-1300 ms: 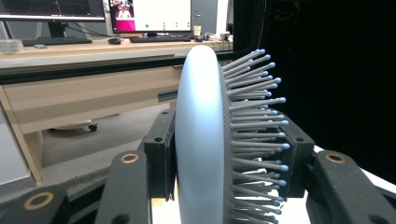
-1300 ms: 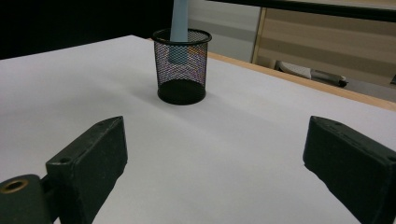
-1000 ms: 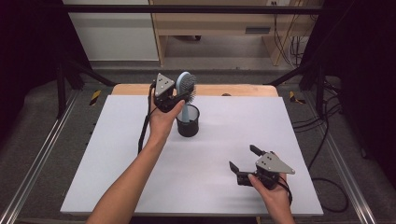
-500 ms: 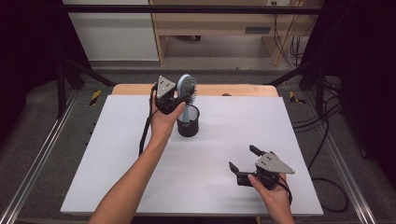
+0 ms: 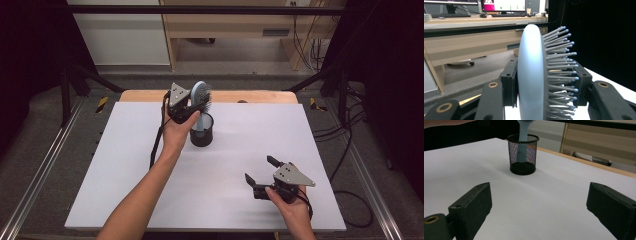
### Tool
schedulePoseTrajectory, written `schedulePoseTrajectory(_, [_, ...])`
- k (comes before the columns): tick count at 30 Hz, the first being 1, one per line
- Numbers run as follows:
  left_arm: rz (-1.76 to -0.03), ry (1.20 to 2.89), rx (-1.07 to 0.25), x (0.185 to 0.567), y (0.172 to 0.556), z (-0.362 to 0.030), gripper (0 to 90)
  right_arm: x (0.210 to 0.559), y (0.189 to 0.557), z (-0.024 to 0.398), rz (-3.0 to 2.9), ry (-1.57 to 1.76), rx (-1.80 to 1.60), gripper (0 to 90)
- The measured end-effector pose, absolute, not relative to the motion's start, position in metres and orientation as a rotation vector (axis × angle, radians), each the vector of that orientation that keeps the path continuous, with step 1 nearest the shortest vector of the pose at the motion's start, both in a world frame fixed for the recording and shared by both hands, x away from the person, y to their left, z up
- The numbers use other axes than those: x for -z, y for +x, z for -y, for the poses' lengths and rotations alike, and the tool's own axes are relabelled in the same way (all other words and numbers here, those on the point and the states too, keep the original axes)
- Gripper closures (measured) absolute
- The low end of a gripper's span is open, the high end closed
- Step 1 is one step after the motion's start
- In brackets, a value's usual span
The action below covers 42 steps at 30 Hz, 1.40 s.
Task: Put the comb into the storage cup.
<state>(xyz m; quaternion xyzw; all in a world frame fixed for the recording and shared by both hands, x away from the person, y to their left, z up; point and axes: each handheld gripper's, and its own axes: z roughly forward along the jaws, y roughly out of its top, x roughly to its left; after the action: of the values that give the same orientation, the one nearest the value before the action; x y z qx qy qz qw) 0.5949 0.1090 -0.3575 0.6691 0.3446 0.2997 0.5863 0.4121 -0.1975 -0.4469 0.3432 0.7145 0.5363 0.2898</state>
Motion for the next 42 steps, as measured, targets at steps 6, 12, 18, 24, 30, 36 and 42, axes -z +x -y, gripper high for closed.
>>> schedulePoseTrajectory(6, [-0.805, 1.561, -0.695, 0.3595, 0.5946, -0.1085, 49.7, 0.4468, 0.412, 0.1978, -1.905, 0.914, -1.432, 6.7])
schedulePoseTrajectory(12, [-0.806, 1.56, -0.69, 0.3616, 0.5944, -0.1072, 49.6, 0.4469, 0.412, 0.1975, -1.907, 0.915, -1.432, 6.6])
schedulePoseTrajectory(18, [-0.802, 1.56, -0.686, 0.3622, 0.5941, -0.1058, 49.7, 0.4471, 0.412, 0.1976, -1.907, 0.916, -1.431, 6.6])
schedulePoseTrajectory(24, [-0.806, 1.55, -0.67, 0.3627, 0.5931, -0.1053, 49.6, 0.4473, 0.412, 0.1972, -1.908, 0.916, -1.43, 6.6])
schedulePoseTrajectory(30, [-0.8, 1.55, -0.673, 0.3628, 0.5921, -0.1026, 49.6, 0.4475, 0.4121, 0.1966, -1.91, 0.915, -1.429, 6.6])
schedulePoseTrajectory(36, [-0.799, 1.549, -0.66, 0.3637, 0.5918, -0.1001, 49.6, 0.4475, 0.412, 0.1969, -1.91, 0.916, -1.43, 6.6])
schedulePoseTrajectory(42, [-0.799, 1.548, -0.656, 0.3646, 0.5915, -0.0994, 49.6, 0.4474, 0.4119, 0.1968, -1.91, 0.914, -1.43, 6.6])
